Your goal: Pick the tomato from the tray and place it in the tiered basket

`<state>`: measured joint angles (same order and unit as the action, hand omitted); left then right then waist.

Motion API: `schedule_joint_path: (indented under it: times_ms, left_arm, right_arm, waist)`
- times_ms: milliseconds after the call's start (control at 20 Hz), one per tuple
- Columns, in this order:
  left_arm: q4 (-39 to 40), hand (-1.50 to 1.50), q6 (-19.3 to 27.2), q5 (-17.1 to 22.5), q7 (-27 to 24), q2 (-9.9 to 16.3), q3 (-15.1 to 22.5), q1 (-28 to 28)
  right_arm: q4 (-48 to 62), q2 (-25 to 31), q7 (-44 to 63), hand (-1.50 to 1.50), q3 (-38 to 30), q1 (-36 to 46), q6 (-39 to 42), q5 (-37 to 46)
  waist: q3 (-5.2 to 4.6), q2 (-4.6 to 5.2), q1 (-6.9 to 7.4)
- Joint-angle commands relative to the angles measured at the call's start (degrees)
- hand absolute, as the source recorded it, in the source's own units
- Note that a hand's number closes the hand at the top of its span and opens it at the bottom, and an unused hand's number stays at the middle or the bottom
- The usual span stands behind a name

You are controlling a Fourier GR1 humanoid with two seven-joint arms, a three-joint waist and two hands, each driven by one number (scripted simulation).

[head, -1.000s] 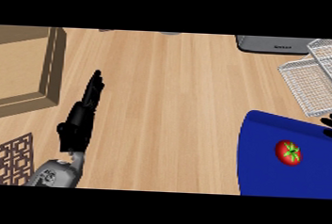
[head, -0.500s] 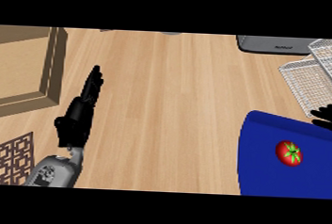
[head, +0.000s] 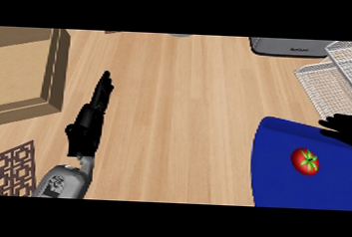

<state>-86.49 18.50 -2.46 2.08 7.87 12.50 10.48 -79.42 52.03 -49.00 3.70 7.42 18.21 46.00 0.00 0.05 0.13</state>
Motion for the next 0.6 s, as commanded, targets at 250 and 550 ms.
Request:
schedule_joint_path:
  times_ms: [250,550]
  left_arm:
    - [-0.66,0.00,-1.20,-1.69,0.30,-1.15,-1.20,-0.97]
    - [-1.48,0.00,-2.50,-1.37,-0.90,-1.36,-2.87,-2.41]
  right_arm:
    - [-3.59,-2.83,0.15,-1.50,0.83,-0.82,6.02,1.14]
    - [-1.06,-4.16,-0.42,-1.50,2.53,-0.72,4.15,4.55]
  waist:
    - [-0.01,-0.10,-0.29]
    - [-0.01,-0.07,-0.15]
